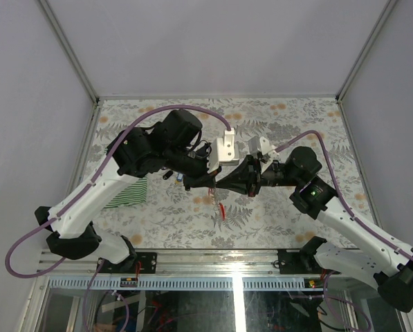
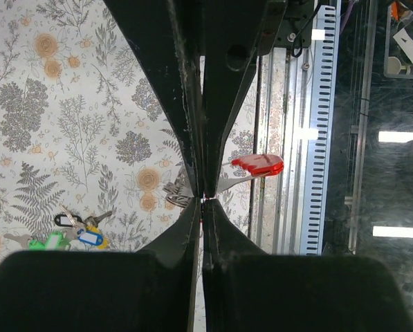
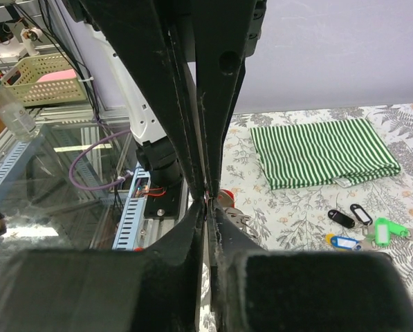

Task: Put the keys on the keyring

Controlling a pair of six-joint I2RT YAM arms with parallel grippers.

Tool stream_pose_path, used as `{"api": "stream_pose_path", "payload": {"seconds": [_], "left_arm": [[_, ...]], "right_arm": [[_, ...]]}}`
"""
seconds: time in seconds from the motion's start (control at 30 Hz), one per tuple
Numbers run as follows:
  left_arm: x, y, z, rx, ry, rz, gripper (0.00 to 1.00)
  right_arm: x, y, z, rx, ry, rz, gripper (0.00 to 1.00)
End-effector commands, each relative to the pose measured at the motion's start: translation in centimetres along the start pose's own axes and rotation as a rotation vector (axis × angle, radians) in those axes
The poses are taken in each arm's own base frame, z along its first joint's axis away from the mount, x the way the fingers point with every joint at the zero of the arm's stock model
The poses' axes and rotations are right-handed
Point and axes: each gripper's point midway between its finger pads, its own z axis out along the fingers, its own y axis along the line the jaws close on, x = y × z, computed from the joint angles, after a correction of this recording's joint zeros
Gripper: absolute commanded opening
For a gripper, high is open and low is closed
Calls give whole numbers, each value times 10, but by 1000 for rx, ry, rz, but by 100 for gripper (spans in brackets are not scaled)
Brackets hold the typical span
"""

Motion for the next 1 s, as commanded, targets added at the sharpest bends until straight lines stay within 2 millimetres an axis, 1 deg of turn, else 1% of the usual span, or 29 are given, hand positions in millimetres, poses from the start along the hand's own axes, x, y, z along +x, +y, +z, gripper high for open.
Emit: {"api": "stream_pose_path", "payload": {"seconds": [0.0, 0.07, 0.2, 0.37, 0.43, 0.57, 0.7, 0.97], "left_arm": [[-17, -1, -8, -20, -83, 57, 0], [-18, 0, -9, -30, -92, 60, 1], [-25, 0, -15, -52, -143, 87, 13], [-39, -10, -32, -81, -298, 173, 24], [-46, -15, -40, -98, -382, 213, 26], [-53, -21, -50, -134, -518, 266, 28], [-56, -25, -53, -151, -609, 307, 31], [-66, -32, -64, -161, -729, 341, 31]], "right_arm": [[-16, 4, 3, -17, -22, -55, 0], [-18, 4, 2, -12, -27, -63, 0], [-30, 7, -3, 15, -66, -99, 0], [-52, 16, -7, 10, -108, -138, 0], [-60, 20, -9, 6, -121, -151, 0], [-73, 28, -11, -14, -138, -170, 0], [-83, 37, -12, -47, -155, -186, 0], [-90, 51, -16, -104, -161, -214, 0]]}}
